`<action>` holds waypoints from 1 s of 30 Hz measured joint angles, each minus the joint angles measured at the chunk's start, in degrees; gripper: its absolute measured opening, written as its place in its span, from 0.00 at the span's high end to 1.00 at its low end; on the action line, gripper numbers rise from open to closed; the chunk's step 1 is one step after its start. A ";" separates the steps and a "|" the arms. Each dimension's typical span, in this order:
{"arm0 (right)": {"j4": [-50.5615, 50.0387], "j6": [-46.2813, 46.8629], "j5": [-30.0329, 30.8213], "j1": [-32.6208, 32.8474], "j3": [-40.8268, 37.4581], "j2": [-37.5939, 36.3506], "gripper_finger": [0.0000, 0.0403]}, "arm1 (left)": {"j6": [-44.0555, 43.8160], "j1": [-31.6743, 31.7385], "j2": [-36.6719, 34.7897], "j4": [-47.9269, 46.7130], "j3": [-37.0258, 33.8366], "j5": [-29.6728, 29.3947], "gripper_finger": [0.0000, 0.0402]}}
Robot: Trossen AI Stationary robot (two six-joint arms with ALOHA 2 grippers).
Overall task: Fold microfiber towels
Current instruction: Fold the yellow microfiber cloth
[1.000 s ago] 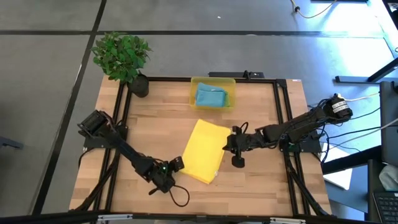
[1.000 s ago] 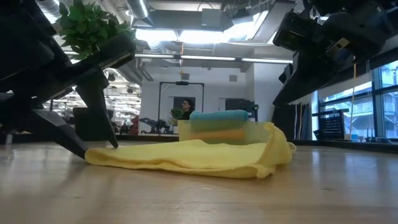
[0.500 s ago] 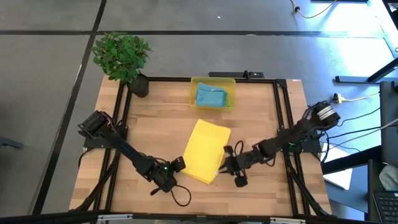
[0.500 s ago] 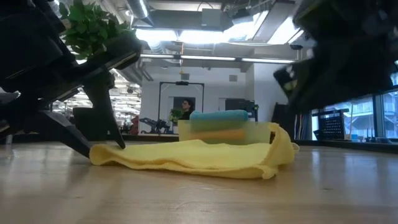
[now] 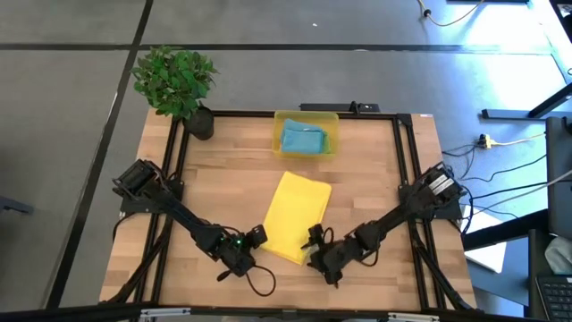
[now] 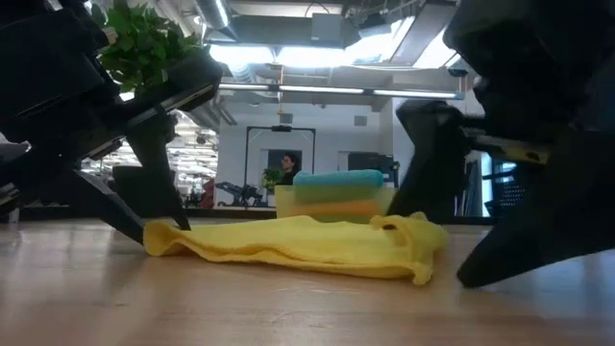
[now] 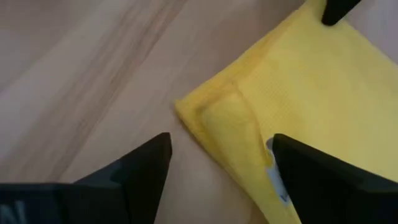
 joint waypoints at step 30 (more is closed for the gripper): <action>-7.20 1.72 21.12 7.22 4.24 5.06 0.44 | -20.99 2.08 -2.05 6.64 -0.11 1.17 1.00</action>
